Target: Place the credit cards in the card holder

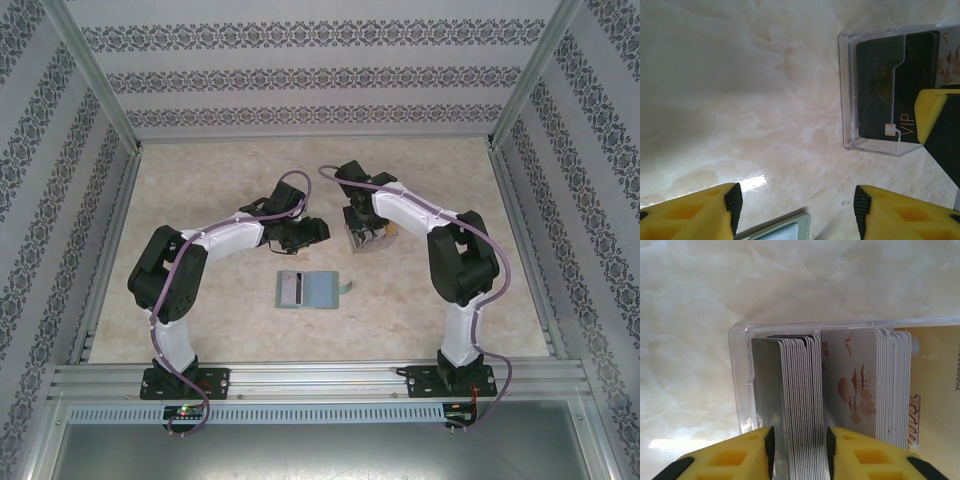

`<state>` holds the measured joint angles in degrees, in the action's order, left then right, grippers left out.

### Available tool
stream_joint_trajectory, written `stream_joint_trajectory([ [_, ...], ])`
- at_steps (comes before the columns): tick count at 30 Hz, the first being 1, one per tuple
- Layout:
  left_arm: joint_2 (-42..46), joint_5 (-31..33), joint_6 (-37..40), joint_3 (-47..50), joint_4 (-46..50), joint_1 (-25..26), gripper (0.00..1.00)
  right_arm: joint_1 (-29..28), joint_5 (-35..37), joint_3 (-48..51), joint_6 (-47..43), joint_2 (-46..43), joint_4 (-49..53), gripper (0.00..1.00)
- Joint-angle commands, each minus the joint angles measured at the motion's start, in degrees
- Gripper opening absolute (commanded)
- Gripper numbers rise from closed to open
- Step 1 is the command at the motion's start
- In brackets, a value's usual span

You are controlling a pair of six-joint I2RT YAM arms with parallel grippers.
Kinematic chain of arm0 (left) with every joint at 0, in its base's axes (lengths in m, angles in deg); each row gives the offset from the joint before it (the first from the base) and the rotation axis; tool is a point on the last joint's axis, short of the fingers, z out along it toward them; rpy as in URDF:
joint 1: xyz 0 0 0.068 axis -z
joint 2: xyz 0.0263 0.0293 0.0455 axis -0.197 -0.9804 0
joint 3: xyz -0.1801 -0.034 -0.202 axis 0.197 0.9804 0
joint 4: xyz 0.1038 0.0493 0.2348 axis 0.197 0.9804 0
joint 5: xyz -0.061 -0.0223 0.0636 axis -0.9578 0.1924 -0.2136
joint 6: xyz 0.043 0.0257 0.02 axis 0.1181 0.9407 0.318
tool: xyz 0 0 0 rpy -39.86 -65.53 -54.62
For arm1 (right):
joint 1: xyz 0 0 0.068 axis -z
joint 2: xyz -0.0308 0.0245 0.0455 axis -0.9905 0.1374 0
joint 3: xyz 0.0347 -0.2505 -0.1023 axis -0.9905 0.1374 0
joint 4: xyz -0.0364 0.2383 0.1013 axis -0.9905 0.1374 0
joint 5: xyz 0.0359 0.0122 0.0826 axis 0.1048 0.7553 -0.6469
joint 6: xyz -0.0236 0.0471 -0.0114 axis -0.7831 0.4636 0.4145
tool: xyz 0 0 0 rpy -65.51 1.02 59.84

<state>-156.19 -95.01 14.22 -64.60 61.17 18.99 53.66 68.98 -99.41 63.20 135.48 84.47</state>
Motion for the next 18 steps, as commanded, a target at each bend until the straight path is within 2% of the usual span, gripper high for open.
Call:
stream_joint_trajectory([
  [1, -0.4, -0.6, -1.0, 0.9, -1.9, -0.3, 0.63, -1.3, 3.8, -1.9, -1.4, 1.4, 2.3, 0.34],
  [9, 0.3, -0.5, -1.4, 1.9, -2.6, -0.7, 0.62, -3.7, 12.5, -3.5, -2.4, 4.3, 4.9, 0.34],
  [18, 0.4, -0.8, -1.6, 2.3, -3.1, -1.1, 0.62, -4.2, 15.9, -3.7, -2.3, 2.2, 4.9, 0.35],
])
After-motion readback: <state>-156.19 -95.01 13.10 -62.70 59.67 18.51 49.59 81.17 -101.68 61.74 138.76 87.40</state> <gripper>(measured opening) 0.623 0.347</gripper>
